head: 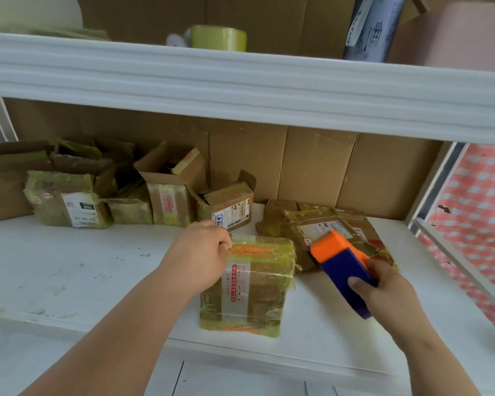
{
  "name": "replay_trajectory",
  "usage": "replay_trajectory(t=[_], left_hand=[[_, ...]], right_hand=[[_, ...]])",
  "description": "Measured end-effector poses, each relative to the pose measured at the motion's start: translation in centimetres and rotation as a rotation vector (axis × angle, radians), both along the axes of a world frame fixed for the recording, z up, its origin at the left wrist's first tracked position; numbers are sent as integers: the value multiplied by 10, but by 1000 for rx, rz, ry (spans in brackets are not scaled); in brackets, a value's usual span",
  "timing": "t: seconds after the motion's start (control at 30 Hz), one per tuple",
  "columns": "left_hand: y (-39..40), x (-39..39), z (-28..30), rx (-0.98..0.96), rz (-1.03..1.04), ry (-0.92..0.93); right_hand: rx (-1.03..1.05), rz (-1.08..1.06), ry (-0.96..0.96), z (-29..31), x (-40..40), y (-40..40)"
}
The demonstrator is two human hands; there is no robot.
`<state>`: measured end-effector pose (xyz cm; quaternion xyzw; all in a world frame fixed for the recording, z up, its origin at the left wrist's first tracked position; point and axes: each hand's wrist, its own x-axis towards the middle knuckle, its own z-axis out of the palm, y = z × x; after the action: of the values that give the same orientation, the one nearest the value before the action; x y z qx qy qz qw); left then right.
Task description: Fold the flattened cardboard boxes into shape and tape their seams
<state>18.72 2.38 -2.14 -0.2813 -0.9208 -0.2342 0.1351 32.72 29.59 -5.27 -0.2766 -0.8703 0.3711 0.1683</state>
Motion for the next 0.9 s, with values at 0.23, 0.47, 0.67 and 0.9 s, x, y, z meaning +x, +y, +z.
replay_trajectory(t=[0.23,0.47,0.67,0.9], left_hand=[[1,6,22,-229,-15,-91],[-1,3,32,-173,-64,-278],[-11,4,32,294,-141,-672],[-13,8,35,517,-191,-851]], right_hand=[[-167,264,281,57,15,-16],[-21,459,200,74,5,-36],[155,490,108,69,-8,-45],[198,556,107,69,-21,-48]])
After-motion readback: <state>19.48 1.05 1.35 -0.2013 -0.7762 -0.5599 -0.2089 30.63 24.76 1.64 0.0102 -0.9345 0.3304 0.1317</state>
